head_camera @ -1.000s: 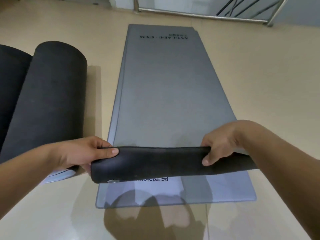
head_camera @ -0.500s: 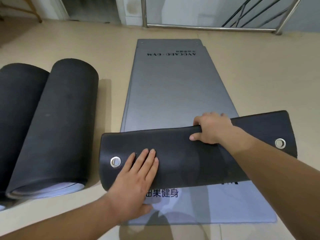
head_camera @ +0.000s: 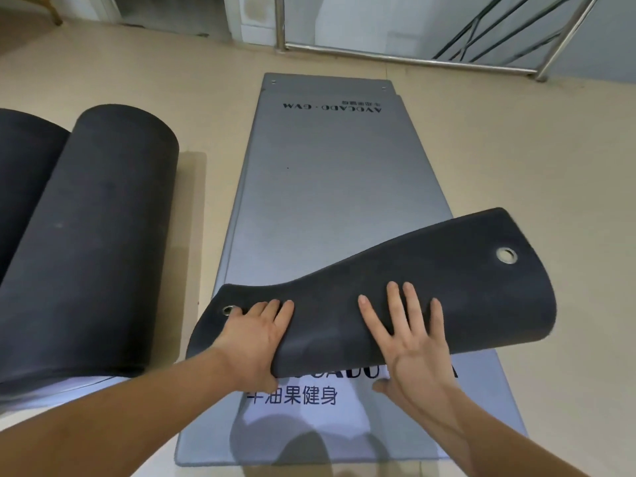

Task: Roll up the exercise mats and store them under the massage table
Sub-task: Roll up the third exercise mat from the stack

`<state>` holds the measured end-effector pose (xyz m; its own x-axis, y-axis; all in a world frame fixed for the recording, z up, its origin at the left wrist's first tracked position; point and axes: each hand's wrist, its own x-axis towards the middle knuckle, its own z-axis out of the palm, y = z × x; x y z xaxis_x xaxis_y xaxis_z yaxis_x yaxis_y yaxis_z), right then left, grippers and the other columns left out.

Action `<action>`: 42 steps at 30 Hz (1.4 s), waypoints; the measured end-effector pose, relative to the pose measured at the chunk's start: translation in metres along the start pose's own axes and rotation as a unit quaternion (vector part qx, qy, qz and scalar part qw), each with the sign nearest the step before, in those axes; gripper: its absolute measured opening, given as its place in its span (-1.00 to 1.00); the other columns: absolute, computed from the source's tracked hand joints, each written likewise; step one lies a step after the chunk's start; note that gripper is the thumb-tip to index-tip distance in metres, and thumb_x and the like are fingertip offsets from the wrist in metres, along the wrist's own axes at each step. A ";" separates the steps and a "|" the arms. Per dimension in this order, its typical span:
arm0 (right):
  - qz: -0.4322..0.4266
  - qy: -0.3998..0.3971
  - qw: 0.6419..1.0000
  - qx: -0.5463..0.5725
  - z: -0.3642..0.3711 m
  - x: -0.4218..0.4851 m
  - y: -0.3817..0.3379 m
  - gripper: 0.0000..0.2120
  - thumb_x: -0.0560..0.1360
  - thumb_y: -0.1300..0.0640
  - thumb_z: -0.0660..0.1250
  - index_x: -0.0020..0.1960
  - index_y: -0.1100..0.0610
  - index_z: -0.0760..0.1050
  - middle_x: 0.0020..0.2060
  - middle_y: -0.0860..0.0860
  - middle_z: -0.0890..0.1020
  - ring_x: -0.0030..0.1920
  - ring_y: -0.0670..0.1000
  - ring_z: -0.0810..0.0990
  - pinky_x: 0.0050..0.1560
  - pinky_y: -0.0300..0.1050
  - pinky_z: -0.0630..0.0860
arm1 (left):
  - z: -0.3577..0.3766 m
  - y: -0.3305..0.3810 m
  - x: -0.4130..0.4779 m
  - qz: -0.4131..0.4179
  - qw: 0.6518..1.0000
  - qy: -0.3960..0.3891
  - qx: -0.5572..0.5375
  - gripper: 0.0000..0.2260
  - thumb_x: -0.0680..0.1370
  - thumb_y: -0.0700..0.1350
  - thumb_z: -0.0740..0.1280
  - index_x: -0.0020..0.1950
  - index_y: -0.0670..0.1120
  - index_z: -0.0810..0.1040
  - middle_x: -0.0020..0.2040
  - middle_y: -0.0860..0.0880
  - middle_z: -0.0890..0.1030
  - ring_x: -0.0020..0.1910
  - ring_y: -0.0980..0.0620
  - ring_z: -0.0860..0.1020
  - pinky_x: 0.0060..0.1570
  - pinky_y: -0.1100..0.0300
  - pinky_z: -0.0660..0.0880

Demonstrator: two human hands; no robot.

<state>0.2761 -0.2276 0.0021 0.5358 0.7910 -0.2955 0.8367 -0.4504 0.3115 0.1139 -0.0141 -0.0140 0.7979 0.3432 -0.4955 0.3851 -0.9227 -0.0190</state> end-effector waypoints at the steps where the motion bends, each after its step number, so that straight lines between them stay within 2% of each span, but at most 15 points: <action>1: 0.000 0.021 1.000 -0.004 0.004 0.005 0.001 0.32 0.47 -0.43 0.41 0.59 0.01 -0.63 0.66 0.35 -0.27 0.67 0.40 -0.24 0.57 0.51 -0.17 | -0.002 -0.001 0.000 0.001 1.000 0.002 -0.002 0.12 0.35 0.33 0.48 0.68 0.00 -0.12 0.59 -0.04 0.26 0.54 -0.11 0.31 0.51 -0.21 0.32; 4: -0.010 -0.017 1.000 -0.011 0.005 0.029 0.011 0.20 0.54 -0.33 0.40 0.61 -0.06 -0.55 0.67 0.31 -0.16 0.68 0.37 -0.18 0.58 0.47 -0.17 | -0.014 -0.001 0.001 -0.005 1.000 -0.008 0.007 0.03 0.33 0.31 0.48 0.64 0.05 0.02 0.48 0.02 0.40 0.42 -0.07 0.43 0.42 -0.18 0.40; 6: -0.036 -0.045 0.998 0.001 -0.006 0.042 0.018 0.12 0.49 -0.28 0.44 0.66 -0.09 -0.34 0.61 0.26 0.10 0.63 0.33 0.08 0.60 0.40 -0.01 | -0.027 -0.001 0.000 -0.008 1.000 -0.020 0.019 -0.06 0.31 0.29 0.48 0.57 0.08 0.13 0.40 0.05 0.48 0.35 -0.05 0.48 0.37 -0.18 0.42; 11: -0.098 -0.092 0.990 0.041 -0.050 0.044 0.035 -0.11 0.36 -0.15 0.53 0.54 -0.14 0.12 0.22 0.05 0.54 0.22 0.14 0.53 0.34 0.13 0.46 | -0.059 -0.014 -0.008 0.011 0.999 -0.051 -0.015 -0.22 0.20 0.33 0.50 0.36 0.20 0.34 0.09 0.17 0.60 0.06 0.04 0.61 0.17 -0.07 0.57; 15: -0.138 -0.166 0.973 0.079 -0.093 0.020 0.042 -0.25 0.28 -0.20 0.60 0.32 -0.18 0.27 0.01 -0.04 0.59 0.01 0.10 0.61 0.09 0.05 0.61 | -0.098 -0.025 -0.031 0.054 0.977 -0.178 -0.107 -0.35 0.22 0.21 0.61 0.25 0.29 0.44 0.08 0.20 0.62 0.04 0.11 0.61 0.10 0.08 0.62; 19: -0.157 -0.323 0.907 0.220 -0.110 0.019 0.063 -0.22 0.18 -0.17 0.74 0.26 -0.28 0.39 0.12 -0.18 0.63 0.14 0.00 0.61 0.25 0.07 0.60 | -0.129 -0.032 -0.036 0.059 0.917 -0.343 -0.194 -0.38 0.29 0.01 0.70 0.29 0.25 0.57 0.21 0.16 0.67 0.21 0.01 0.64 0.28 -0.04 0.62; 22: -0.137 -0.409 0.857 0.283 -0.108 0.046 0.066 -0.22 0.16 -0.02 0.80 0.28 -0.26 0.52 0.19 -0.19 0.69 0.21 0.06 0.67 0.28 0.14 0.65 | -0.141 -0.034 -0.035 0.015 0.946 -0.269 -0.182 -0.19 0.33 0.04 0.70 0.50 0.23 0.43 0.45 0.12 0.52 0.38 -0.05 0.54 0.38 -0.08 0.53; 25: -0.118 -0.444 0.841 0.285 -0.117 0.079 0.069 -0.29 0.23 0.14 0.78 0.30 -0.15 0.61 0.18 -0.10 0.74 0.19 0.12 0.72 0.25 0.20 0.67 | -0.140 -0.025 -0.059 -0.005 0.996 -0.014 -0.089 -0.17 0.44 0.10 0.59 0.63 0.16 0.26 0.56 0.10 0.36 0.48 -0.04 0.42 0.42 -0.03 0.49; 27: -0.090 -0.422 0.860 0.273 -0.122 0.098 0.074 -0.29 0.22 0.11 0.79 0.31 -0.14 0.63 0.19 -0.10 0.73 0.20 0.11 0.71 0.26 0.19 0.66 | -0.114 -0.008 -0.079 0.055 0.988 0.141 -0.011 -0.32 0.49 0.17 0.44 0.58 0.11 0.35 0.54 0.03 0.40 0.43 -0.07 0.44 0.37 -0.03 0.50; 29: -0.045 -0.320 0.919 0.226 -0.126 0.111 0.074 -0.14 0.15 -0.06 0.81 0.39 -0.19 0.56 0.27 -0.13 0.63 0.26 0.09 0.63 0.27 0.18 0.62 | -0.084 0.004 -0.090 0.063 0.994 0.085 0.005 -0.17 0.49 0.32 0.35 0.68 0.06 0.17 0.70 -0.09 0.15 0.61 -0.20 0.22 0.53 -0.11 0.32; 31: -0.005 -0.186 0.969 0.161 -0.130 0.116 0.068 -0.04 0.16 -0.25 0.75 0.48 -0.21 0.45 0.36 -0.09 0.55 0.33 0.12 0.57 0.20 0.10 0.56 | -0.057 0.005 -0.079 0.018 0.999 -0.018 0.041 0.09 0.50 0.38 0.35 0.71 -0.03 -0.28 0.71 -0.13 -0.30 0.69 -0.23 -0.22 0.66 -0.20 -0.04; 32: 0.009 -0.134 0.982 0.132 -0.131 0.115 0.063 -0.07 0.21 -0.31 0.70 0.50 -0.18 0.42 0.37 -0.06 0.53 0.35 0.13 0.56 0.13 0.06 0.54 | -0.049 0.005 -0.067 0.001 0.999 -0.014 0.048 0.16 0.49 0.39 0.37 0.68 -0.05 -0.39 0.68 -0.14 -0.38 0.67 -0.23 -0.31 0.65 -0.23 -0.12; 34: 0.022 -0.055 0.996 0.067 -0.133 0.111 0.053 -0.25 0.41 -0.30 0.58 0.49 -0.08 0.42 0.33 0.02 0.52 0.33 0.14 0.54 0.12 0.06 0.52 | -0.042 0.000 -0.043 -0.017 0.998 0.029 0.045 0.23 0.45 0.42 0.41 0.66 -0.06 -0.42 0.70 -0.16 -0.32 0.68 -0.25 -0.29 0.64 -0.28 -0.12; 38: -0.067 0.033 0.997 0.034 -0.114 0.075 0.020 -0.58 0.64 -0.02 0.33 0.47 0.02 0.42 0.31 0.09 0.51 0.33 0.17 0.52 0.27 0.07 0.48 | -0.045 -0.009 -0.013 -0.030 0.996 0.067 0.060 0.28 0.33 0.45 0.47 0.70 -0.06 -0.25 0.64 -0.15 0.02 0.59 -0.23 0.07 0.58 -0.24 0.17; 42: -0.087 -0.053 0.994 0.049 -0.082 0.043 -0.005 -0.04 0.54 -0.39 0.31 0.71 0.04 -0.02 0.66 0.22 0.09 0.66 0.30 0.08 0.60 0.30 0.17 | -0.066 -0.027 0.011 -0.012 0.999 0.032 0.031 0.29 0.24 0.45 0.54 0.72 0.03 -0.12 0.62 -0.04 0.11 0.56 -0.14 0.15 0.57 -0.15 0.26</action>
<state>0.2859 -0.1577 0.0617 0.3873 0.8144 -0.4321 0.9217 -0.3531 0.1606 0.1427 0.0261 0.0382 0.8175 0.3733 -0.4387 0.3759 -0.9228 -0.0847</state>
